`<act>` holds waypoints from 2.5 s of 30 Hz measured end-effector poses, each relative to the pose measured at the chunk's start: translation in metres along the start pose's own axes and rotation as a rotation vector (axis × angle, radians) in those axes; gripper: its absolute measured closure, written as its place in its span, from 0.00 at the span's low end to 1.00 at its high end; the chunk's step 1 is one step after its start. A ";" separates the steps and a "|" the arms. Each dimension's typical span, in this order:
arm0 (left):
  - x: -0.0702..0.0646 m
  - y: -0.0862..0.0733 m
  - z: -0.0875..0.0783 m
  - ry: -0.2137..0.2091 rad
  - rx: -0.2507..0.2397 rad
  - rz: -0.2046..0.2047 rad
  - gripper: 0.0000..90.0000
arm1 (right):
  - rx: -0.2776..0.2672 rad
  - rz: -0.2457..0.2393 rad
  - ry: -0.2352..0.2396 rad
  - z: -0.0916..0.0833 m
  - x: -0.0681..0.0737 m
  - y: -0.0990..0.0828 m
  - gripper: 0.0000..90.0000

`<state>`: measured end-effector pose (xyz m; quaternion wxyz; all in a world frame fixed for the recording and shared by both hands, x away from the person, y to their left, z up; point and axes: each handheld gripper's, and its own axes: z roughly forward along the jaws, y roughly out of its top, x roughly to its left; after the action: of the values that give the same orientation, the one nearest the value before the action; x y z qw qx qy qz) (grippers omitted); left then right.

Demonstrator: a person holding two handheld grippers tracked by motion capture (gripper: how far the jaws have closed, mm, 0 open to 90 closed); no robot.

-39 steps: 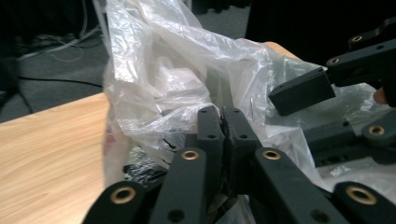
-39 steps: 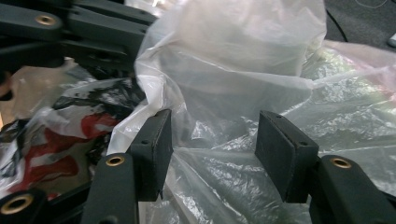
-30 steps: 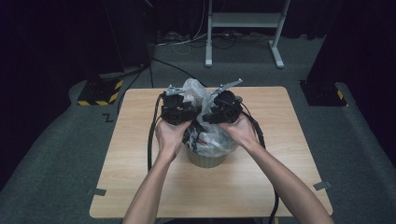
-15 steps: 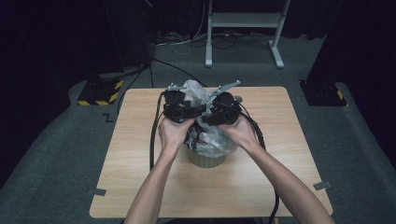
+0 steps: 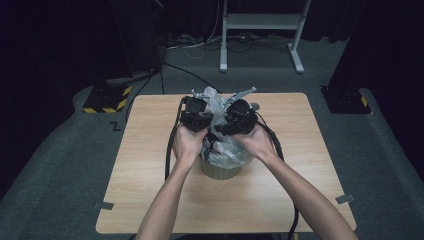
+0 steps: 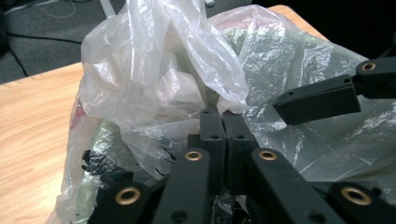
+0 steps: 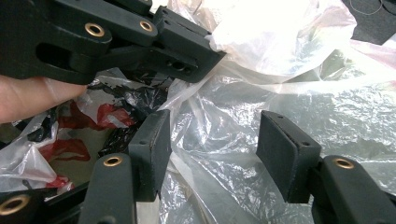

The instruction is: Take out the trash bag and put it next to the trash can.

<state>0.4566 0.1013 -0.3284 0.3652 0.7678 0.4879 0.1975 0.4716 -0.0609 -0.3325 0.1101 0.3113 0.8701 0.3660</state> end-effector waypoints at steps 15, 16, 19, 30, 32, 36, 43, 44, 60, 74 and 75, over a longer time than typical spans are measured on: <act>0.010 0.005 -0.034 -0.058 -0.095 0.003 0.99 | -0.161 0.076 -0.005 -0.041 -0.022 -0.009 0.39; 0.009 0.006 -0.037 -0.066 -0.101 0.004 0.99 | -0.180 0.086 -0.012 -0.046 -0.026 -0.011 0.39; 0.007 0.009 -0.045 -0.076 -0.124 0.020 0.99 | -0.223 0.126 -0.044 -0.059 -0.041 -0.020 0.39; -0.003 0.020 -0.074 -0.128 -0.215 0.053 0.99 | -0.318 0.275 -0.165 -0.075 -0.093 -0.075 0.39; -0.002 0.021 -0.080 -0.150 -0.233 0.051 0.99 | -0.326 0.305 -0.177 -0.072 -0.100 -0.088 0.40; 0.003 0.019 -0.094 -0.177 -0.267 0.044 0.99 | -0.255 0.354 -0.217 -0.050 -0.113 -0.123 0.40; 0.020 0.010 -0.123 -0.221 -0.334 0.001 0.99 | -0.109 0.427 -0.297 0.002 -0.126 -0.190 0.41; 0.022 0.009 -0.127 -0.222 -0.342 0.000 0.99 | -0.092 0.431 -0.313 0.007 -0.126 -0.196 0.41; 0.077 -0.030 -0.184 -0.138 -0.388 -0.057 0.99 | -0.066 0.359 -0.446 0.036 -0.126 -0.228 0.33; 0.125 -0.073 -0.197 -0.068 -0.343 -0.118 0.99 | -0.062 0.361 -0.453 0.036 -0.126 -0.228 0.31; 0.127 -0.075 -0.197 -0.058 -0.338 -0.116 0.99 | -0.062 0.361 -0.453 0.036 -0.126 -0.228 0.31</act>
<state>0.3378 0.3065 -0.2620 0.5138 0.6713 0.4806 0.2332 0.4801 -0.2421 -0.5235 0.2440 0.5314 0.7423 0.3273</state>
